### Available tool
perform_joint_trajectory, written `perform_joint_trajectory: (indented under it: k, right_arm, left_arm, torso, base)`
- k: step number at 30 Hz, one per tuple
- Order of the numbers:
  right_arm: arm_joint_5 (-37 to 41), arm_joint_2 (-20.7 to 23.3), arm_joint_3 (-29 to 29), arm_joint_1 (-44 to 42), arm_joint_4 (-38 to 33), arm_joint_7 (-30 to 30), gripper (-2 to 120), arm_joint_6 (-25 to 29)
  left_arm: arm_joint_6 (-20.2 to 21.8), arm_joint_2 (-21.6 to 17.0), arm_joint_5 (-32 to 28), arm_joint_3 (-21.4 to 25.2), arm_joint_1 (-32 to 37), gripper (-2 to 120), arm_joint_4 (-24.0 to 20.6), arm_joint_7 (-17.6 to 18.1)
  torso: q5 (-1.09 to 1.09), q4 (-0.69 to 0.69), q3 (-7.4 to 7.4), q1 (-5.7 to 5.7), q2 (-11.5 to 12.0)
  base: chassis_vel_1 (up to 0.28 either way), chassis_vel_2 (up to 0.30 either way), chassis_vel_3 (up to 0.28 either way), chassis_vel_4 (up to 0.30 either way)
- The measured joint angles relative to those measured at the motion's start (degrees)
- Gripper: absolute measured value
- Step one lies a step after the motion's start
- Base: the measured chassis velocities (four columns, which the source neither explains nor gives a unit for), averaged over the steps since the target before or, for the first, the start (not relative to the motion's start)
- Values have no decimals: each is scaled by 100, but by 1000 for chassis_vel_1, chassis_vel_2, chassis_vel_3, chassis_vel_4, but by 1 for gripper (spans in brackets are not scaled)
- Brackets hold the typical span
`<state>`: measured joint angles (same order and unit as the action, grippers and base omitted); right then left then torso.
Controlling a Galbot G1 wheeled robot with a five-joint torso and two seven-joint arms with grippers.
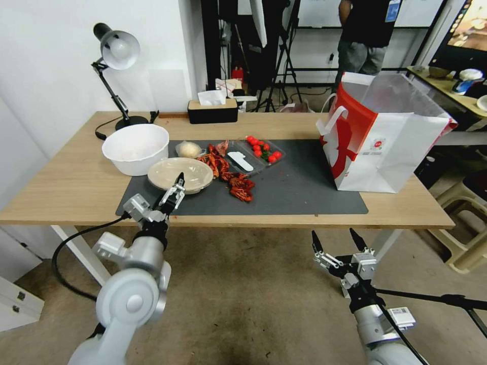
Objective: Pick up the trash from the table and place it into the takeout bag.
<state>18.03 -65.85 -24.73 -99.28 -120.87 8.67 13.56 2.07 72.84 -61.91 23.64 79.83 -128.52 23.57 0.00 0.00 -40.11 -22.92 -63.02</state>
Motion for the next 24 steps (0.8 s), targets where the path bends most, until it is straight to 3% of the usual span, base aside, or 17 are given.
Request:
perform_joint_trajectory:
  k: [6,14,20,24]
  right_arm:
    - [0,21,-53,-8,4,19,100,-7]
    - [-5,76,-116,99,-4,74,100,-49]
    - [-18,24,-115,152,42,84,100,-66]
    - [-39,9,-115,176,55,92,100,-80]
  left_arm:
    - [346,-79,-633,8,-474,100,380,278]
    - [700,-123,-879,-25,-867,100,694,614]
    - [720,-133,-958,-3,-1061,99,1006,728]
    - [736,-134,-1061,-4,-1250,89,1206,742]
  torso:
    - [-1,-1,0,0,0]
    - [0,0,0,0,0]
    - [0,0,0,0,0]
    - [0,0,0,0,0]
  base:
    - [0,0,0,0]
    - [0,0,0,0]
    - [0,0,0,0]
    - [0,0,0,0]
